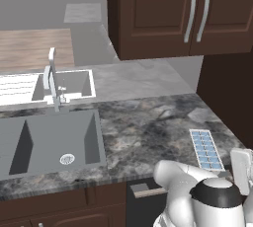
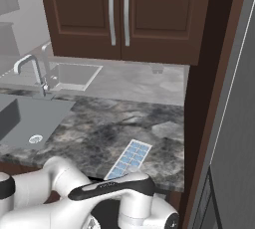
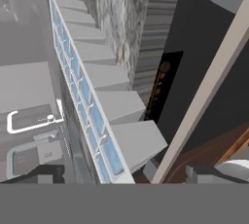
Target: The ice cube tray has been filled with water. Take the tray and place it in the freezer to make ice. Close the freezer door after placing the tray.
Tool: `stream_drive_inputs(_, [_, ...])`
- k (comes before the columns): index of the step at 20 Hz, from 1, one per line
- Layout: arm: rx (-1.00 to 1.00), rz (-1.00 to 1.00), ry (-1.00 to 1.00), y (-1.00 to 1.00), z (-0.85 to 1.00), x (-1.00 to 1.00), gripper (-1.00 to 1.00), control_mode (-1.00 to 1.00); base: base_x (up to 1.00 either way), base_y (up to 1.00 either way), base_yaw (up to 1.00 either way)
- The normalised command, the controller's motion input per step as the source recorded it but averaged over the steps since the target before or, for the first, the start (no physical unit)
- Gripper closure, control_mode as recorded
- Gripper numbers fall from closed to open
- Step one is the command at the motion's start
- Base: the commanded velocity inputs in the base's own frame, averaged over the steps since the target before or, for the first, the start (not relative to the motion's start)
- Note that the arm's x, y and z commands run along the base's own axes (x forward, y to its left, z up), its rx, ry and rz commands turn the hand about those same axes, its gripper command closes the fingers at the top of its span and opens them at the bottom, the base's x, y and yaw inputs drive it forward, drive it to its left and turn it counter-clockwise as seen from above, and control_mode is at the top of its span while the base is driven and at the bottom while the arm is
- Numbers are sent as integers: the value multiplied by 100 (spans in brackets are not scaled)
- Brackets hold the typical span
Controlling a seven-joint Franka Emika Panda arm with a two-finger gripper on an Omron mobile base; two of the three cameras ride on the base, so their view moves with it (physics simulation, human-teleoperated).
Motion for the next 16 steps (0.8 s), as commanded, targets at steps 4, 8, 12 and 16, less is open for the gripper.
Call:
stream_drive_inputs(4, [0,0,-1,7,-6,7,-100,-100,0,0,0])
stream_drive_inputs(8, [0,0,-4,5,-11,0,-100,-100,0,0,0])
stream_drive_inputs(12, [0,0,-4,3,-7,0,-100,-100,0,0,0])
stream_drive_inputs(16, [0,0,-4,6,-3,0,-100,-100,0,0,0])
